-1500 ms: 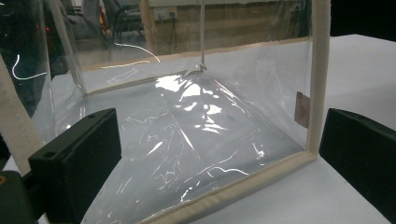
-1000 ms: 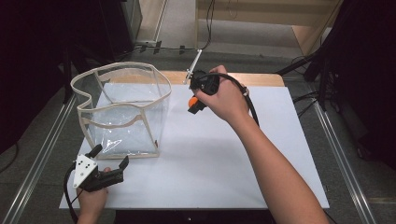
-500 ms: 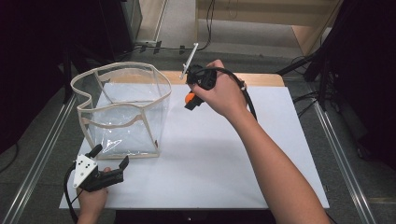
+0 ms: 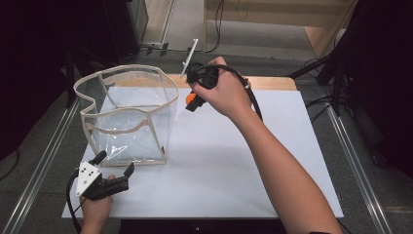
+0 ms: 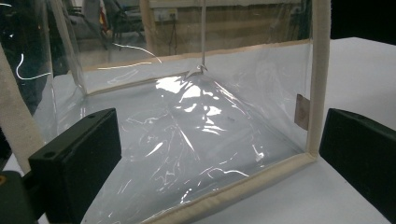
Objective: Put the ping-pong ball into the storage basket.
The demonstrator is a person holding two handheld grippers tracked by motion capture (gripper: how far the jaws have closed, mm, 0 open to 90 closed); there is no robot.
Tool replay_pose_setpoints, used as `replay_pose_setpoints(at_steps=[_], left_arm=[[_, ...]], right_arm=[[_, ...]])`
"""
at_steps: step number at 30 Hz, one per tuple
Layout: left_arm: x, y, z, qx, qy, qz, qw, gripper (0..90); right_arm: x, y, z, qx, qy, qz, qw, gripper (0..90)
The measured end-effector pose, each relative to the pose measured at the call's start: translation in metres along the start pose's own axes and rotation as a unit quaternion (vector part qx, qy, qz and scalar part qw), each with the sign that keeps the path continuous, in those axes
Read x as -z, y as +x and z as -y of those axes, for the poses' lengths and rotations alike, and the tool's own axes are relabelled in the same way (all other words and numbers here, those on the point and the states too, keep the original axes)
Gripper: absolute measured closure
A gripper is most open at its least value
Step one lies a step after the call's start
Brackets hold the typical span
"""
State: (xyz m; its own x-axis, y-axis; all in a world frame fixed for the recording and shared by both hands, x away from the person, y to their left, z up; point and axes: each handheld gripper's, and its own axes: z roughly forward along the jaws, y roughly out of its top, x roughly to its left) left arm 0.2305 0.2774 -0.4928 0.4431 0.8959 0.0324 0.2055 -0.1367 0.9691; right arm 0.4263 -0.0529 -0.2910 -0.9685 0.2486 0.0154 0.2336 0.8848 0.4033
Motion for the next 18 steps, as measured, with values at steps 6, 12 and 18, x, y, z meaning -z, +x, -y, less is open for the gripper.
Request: replay_pose_setpoints(at_steps=[6, 12, 18], left_arm=[[0.000, 0.000, 0.000, 0.001, 0.000, 0.000, 1.0000, 0.0], [0.000, 0.000, 0.000, 0.000, 0.000, 0.000, 1.0000, 0.0], [0.000, 0.000, 0.000, -0.002, 0.000, 0.000, 1.0000, 0.0]], right_arm=[[0.004, 0.000, -0.003, 0.001, -0.005, 0.001, 1.0000, 47.7], [0.010, 0.000, -0.008, 0.007, -0.010, 0.001, 0.9999, 47.7], [0.017, -0.003, -0.014, 0.007, -0.016, 0.000, 0.9998, 47.7]])
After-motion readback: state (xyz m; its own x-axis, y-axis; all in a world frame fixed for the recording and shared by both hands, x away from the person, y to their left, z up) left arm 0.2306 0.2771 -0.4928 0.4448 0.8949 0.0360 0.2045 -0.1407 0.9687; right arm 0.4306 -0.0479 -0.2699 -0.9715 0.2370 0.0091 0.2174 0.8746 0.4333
